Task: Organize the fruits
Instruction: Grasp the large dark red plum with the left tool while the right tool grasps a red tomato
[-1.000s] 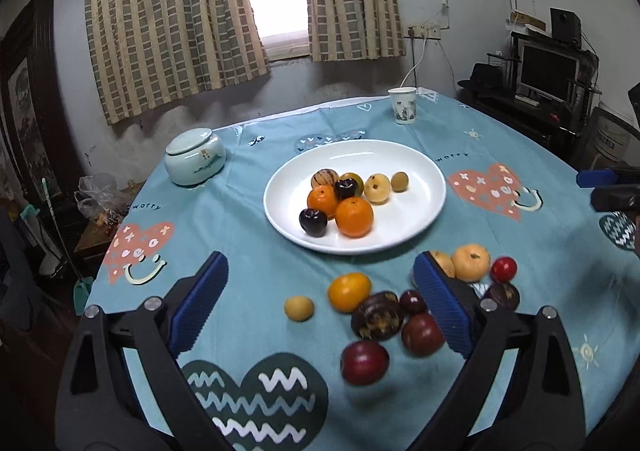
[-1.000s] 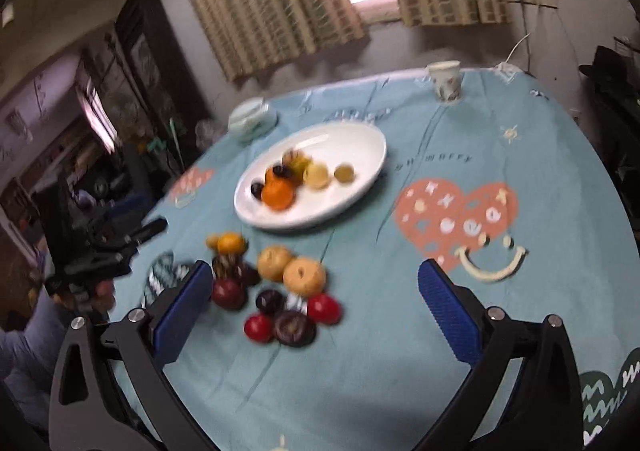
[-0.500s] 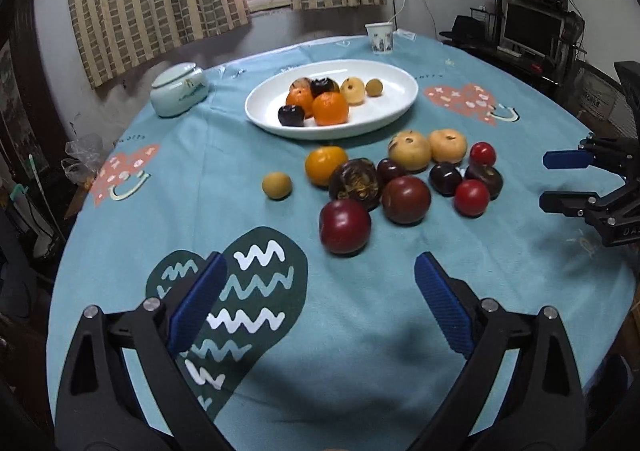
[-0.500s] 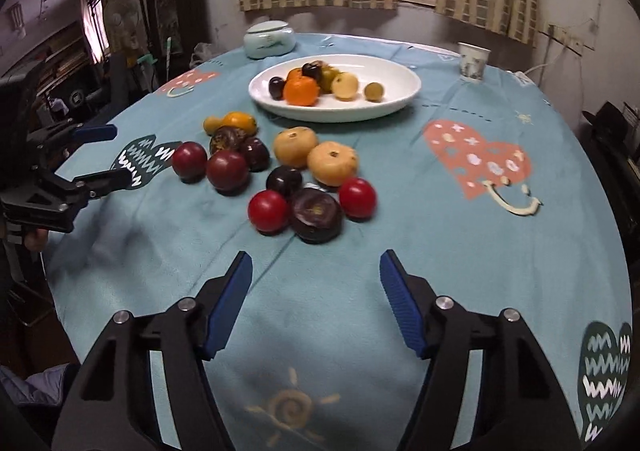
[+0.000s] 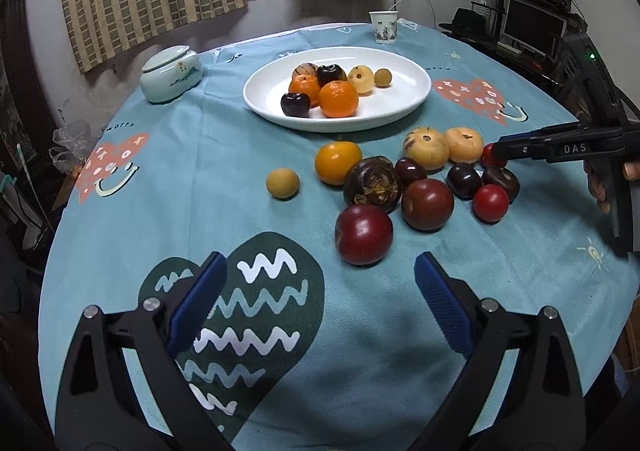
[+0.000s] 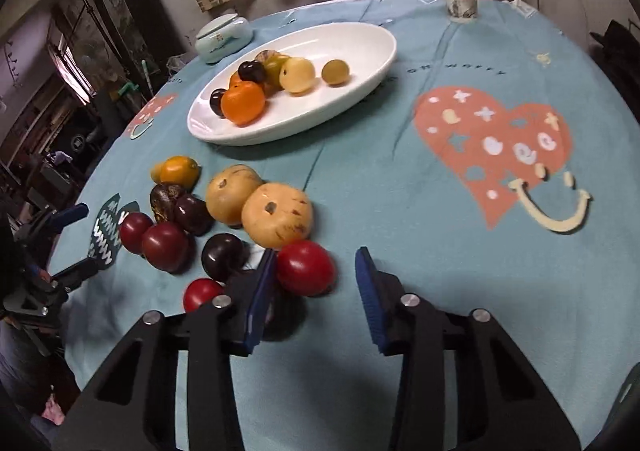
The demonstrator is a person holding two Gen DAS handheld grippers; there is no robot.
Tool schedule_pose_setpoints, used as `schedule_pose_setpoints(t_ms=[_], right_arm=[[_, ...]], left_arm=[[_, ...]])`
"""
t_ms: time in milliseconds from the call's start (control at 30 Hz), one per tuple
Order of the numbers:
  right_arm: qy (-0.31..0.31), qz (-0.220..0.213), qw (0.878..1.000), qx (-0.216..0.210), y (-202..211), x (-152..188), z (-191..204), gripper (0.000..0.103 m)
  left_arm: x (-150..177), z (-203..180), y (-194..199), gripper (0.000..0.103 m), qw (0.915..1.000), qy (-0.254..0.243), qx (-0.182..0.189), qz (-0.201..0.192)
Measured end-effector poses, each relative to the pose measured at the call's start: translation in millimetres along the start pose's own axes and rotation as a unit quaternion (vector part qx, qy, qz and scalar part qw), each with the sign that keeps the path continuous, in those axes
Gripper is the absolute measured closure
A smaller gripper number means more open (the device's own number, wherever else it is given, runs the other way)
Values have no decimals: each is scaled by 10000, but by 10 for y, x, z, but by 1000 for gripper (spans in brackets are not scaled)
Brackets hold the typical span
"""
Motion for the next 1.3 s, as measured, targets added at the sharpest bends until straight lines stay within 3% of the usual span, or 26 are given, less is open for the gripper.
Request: schedule_pose_setpoints(t_ms=[200, 567, 667, 733, 767, 800, 1000, 1300], right_arm=[[-318, 257, 9984, -382, -73, 13, -43, 72], [-318, -205, 9970, -671, 165, 42, -120, 74], [-455, -235, 9964, -681, 169, 68, -217, 74], [-525, -217, 9961, -682, 148, 89, -275, 74], [-545, -205, 9959, -690, 144, 95, -295, 74], [-553, -187, 9958, -702, 134, 99, -306, 74], [-424, -195, 9961, -746, 159, 105, -254, 74], [-117, -278, 9970, -715, 267, 118, -61, 74]], left_arm=[[-19, -25, -55, 7, 10000, -24, 58, 21], [-193, -97, -389, 8, 9998, -91, 95, 169], [-198, -130, -514, 16, 9993, -149, 106, 329], [-183, -153, -595, 39, 9986, -175, 129, 489], [-175, -169, -628, 56, 9978, -155, 256, 583], [-179, -186, -639, 63, 9973, -111, 408, 605], [-175, -270, -573, 64, 9977, -265, 85, 613], [-387, -322, -198, 64, 9965, -377, -730, 139]])
Point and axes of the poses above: each gripper's, at about its wrist camera, not at the fingertips, and y roughly against the way its jaws point, z to its left, x to its underside, the point moved 3 cm from there along -y, roughly the way its jaws point, and after that the axes turned 4 degrees about -y, right-handed, at the moved point
